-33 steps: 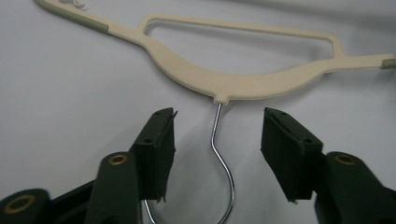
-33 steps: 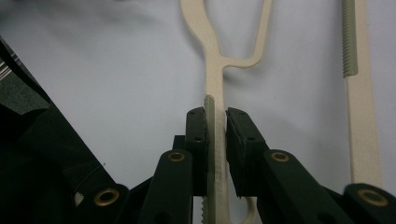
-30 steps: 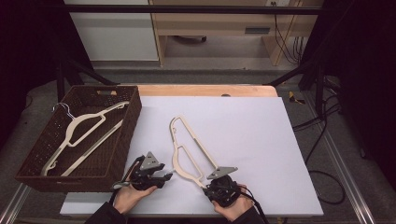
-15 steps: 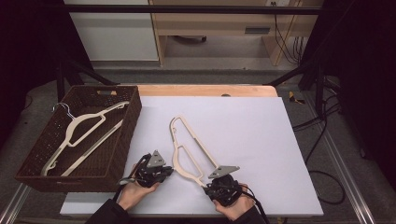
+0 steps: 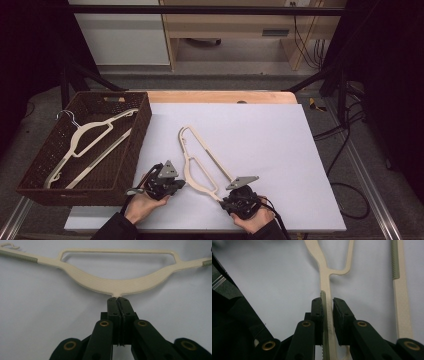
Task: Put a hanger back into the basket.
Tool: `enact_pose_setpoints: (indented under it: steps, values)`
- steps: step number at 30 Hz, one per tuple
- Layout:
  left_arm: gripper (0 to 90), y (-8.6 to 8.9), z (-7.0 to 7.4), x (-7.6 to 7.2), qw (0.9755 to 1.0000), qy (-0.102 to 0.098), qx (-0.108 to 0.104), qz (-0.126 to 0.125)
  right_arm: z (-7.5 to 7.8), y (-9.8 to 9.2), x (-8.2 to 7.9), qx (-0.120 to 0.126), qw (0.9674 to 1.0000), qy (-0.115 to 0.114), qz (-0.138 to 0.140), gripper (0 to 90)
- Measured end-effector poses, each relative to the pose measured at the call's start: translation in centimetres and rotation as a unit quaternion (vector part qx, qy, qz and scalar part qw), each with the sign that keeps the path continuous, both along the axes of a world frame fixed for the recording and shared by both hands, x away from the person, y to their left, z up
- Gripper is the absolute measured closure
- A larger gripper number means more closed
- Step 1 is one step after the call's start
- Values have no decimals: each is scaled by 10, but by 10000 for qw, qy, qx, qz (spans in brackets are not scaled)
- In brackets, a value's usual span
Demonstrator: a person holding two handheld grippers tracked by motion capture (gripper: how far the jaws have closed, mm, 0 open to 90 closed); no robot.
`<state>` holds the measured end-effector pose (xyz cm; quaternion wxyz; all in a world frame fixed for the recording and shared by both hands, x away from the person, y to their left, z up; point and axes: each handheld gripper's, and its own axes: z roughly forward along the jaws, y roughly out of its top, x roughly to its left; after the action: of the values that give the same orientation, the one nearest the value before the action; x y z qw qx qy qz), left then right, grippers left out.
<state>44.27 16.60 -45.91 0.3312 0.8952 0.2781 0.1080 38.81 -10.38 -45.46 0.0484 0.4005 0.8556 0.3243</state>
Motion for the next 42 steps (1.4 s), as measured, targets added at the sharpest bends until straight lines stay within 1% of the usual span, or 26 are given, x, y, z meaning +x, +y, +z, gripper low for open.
enact_pose_setpoints:
  steps: [2,6,8,11,14,15,16,19,20,23,24,25,26,27,30,31,32,33,34,35,37,38,39,40,41,42]
  values:
    - [886,-1,3,-1,10000,21,9,29,-3,2,0,-13,9999,118,5,790]
    - [887,-5,10,-2,9999,-4,40,108,-4,2,-1,-125,9999,68,62,785]
    - [887,-6,13,-3,9999,14,2,141,-4,2,-1,-86,9999,-9,110,744]
    - [887,-8,18,-4,9998,39,-25,208,-2,2,-2,-67,9992,-312,232,657]
    - [887,-11,23,-6,9996,16,-26,284,-2,8,-3,-62,9951,-923,352,524]
    - [887,-13,25,-6,9995,18,-26,301,-2,14,-3,-18,9910,-1257,452,451]
    - [887,-13,26,-7,9995,43,-33,299,-2,14,-3,-18,9910,-1257,452,451]
    - [886,-16,28,-8,9993,101,-46,346,-3,26,-1,-49,9870,-1507,548,389]
    - [887,-16,30,-7,9994,113,25,313,-4,30,0,-106,9871,-1506,538,390]
    - [886,-18,31,-8,9993,114,-20,368,-9,48,9,-322,9841,-1620,648,416]
    - [886,-18,30,-9,9992,122,-64,388,-9,48,9,-322,9841,-1620,648,416]
    - [886,-17,31,-8,9991,159,-78,378,-11,54,12,-534,9809,-1710,760,446]
    - [886,-17,31,-8,9991,171,-90,377,-11,54,12,-534,9809,-1710,760,446]
    - [886,-17,31,-8,9992,172,-86,362,-13,57,13,-650,9794,-1764,740,463]
    - [886,-17,31,-8,9989,151,-162,421,-16,62,15,-940,9756,-1869,673,551]
    - [886,-17,31,-8,9989,144,-179,419,-17,64,16,-1017,9755,-1859,587,640]
    - [886,-17,31,-8,9989,146,-167,412,-17,64,16,-1017,9755,-1859,587,640]
    - [885,-16,31,-8,9989,180,-172,386,-17,64,15,-983,9768,-1837,503,728]
    - [885,-16,31,-8,9989,185,-191,376,-17,64,15,-983,9768,-1837,503,728]
    - [884,-16,31,-7,9990,174,-215,365,-16,62,16,-1068,9743,-1892,590,734]
    - [878,-15,33,-8,9990,85,-269,360,-16,61,17,-1079,9721,-1960,704,746]
    - [862,-14,34,-8,9988,-16,-312,369,-15,61,16,-1082,9726,-1946,659,750]
    - [793,-12,36,-8,9987,-98,-339,372,-15,61,16,-1134,9712,-1976,700,752]
    - [726,-10,39,-8,9982,-192,-455,334,-14,61,15,-1146,9709,-1979,716,754]
    - [656,-9,42,-9,9964,-287,-681,412,-14,60,15,-1149,9705,-1984,745,757]
    - [589,-6,46,-10,9953,-361,-787,444,-13,59,15,-1149,9701,-2000,760,760]
